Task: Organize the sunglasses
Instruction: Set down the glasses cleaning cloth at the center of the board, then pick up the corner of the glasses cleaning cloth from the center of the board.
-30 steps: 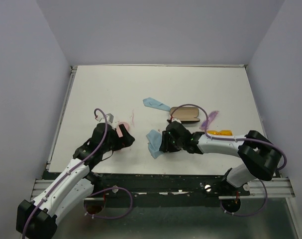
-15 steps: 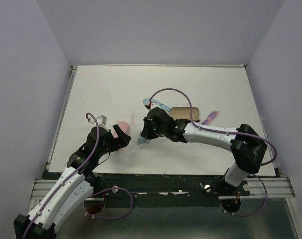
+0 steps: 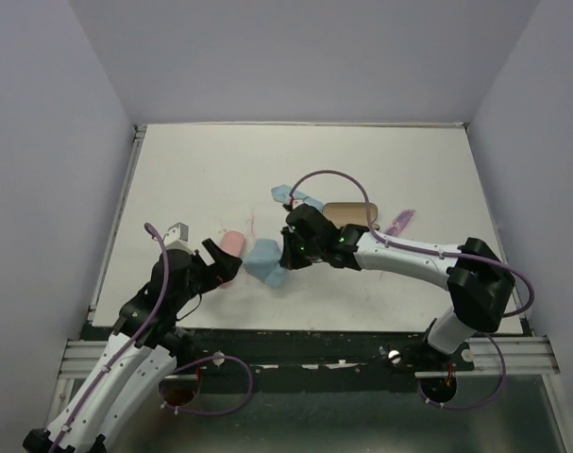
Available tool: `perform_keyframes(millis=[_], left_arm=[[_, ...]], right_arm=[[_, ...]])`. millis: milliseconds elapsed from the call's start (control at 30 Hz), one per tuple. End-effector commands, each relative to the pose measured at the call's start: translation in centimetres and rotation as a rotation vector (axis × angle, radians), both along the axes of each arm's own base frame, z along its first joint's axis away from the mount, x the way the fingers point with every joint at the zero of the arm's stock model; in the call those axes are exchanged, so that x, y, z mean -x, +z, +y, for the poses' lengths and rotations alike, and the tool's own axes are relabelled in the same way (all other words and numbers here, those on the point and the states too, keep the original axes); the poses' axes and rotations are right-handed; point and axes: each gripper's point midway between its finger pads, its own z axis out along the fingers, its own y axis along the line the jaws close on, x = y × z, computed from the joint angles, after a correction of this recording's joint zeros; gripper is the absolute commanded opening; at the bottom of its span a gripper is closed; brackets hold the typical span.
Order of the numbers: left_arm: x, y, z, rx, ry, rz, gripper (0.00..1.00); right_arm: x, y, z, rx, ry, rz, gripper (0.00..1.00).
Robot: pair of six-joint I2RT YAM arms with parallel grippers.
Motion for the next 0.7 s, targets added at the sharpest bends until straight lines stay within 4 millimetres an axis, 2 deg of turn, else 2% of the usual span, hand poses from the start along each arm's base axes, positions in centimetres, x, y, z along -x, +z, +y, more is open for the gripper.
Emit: perform_keyframes(millis=[0, 33, 67, 100, 167, 267, 367, 500, 667], left_arm=[[0.2, -0.3, -0.4, -0.003, -0.007, 0.060, 0.99], [0.1, -0.5, -0.5, -0.010, -0.015, 0.070, 0.99], [0.0, -0.7, -0.7, -0.013, -0.018, 0.084, 0.99], [-0.1, -0.9, -0.9, -0.020, -0.031, 0.093, 0.99], [-0.3, -1.2, -1.4, -0.025, -0.053, 0.115, 0.99], [-0.7, -2.1, -1.9, -0.049, -0.072, 0.152, 0.99], [-0.4, -2.9, -2.5, -0.059, -0.110, 0.195, 0.99], [0.0, -4.2, -3.3, -0.066, -0.143, 0.238, 0.99], [0.3, -5.3, -5.4, -0.065, -0.195, 0.288, 0.99]], right_arm=[[0.4, -7.3, -11.7, 0.271, -0.256, 0.183, 0.13], [-0.1, -7.7, -14.1, 0.311, -0.328, 0.182, 0.20], [-0.8, -7.6, -16.3, 0.359, -0.411, 0.145, 0.32], [-1.4, -7.0, -18.1, 0.407, -0.478, 0.099, 0.38], [-2.0, -5.1, -19.6, 0.423, -0.536, 0.033, 0.55], [-1.2, -3.8, -17.6, 0.320, -0.405, 0.031, 0.69], [0.9, -4.3, -15.5, 0.227, -0.301, 0.108, 0.70], [3.1, -6.5, -15.1, 0.234, -0.286, 0.169, 0.70], [4.6, -8.2, -13.4, 0.179, -0.290, 0.248, 0.65]])
